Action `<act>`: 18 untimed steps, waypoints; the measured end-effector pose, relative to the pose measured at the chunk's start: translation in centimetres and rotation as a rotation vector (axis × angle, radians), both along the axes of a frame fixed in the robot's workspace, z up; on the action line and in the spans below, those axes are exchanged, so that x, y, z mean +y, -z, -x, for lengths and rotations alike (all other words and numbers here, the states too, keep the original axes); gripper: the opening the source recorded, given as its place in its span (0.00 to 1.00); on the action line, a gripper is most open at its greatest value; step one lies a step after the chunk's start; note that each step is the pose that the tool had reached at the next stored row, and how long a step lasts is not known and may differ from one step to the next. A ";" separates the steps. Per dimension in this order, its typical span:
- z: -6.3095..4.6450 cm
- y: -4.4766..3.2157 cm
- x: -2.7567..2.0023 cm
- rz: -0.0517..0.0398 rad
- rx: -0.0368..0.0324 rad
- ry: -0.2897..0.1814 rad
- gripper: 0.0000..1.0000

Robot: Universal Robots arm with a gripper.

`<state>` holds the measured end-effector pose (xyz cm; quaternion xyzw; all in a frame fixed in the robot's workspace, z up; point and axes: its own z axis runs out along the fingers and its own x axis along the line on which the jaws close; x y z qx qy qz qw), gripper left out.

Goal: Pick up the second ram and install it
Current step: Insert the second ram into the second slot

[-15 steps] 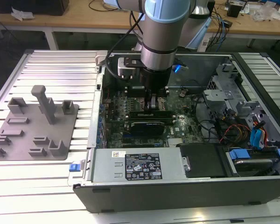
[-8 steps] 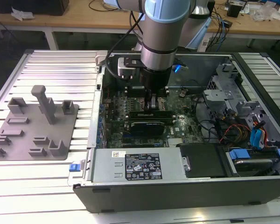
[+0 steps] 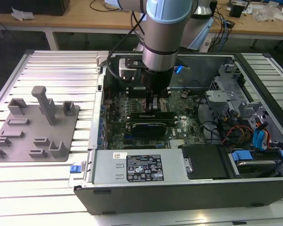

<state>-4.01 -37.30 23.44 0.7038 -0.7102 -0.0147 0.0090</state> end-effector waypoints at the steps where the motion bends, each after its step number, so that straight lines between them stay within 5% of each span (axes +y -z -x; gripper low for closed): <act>1: 0.0 0.01 0.00 0.0000 0.0001 0.000 0.09; 18: 0.0 0.97 -0.01 0.0002 0.0002 0.000 0.09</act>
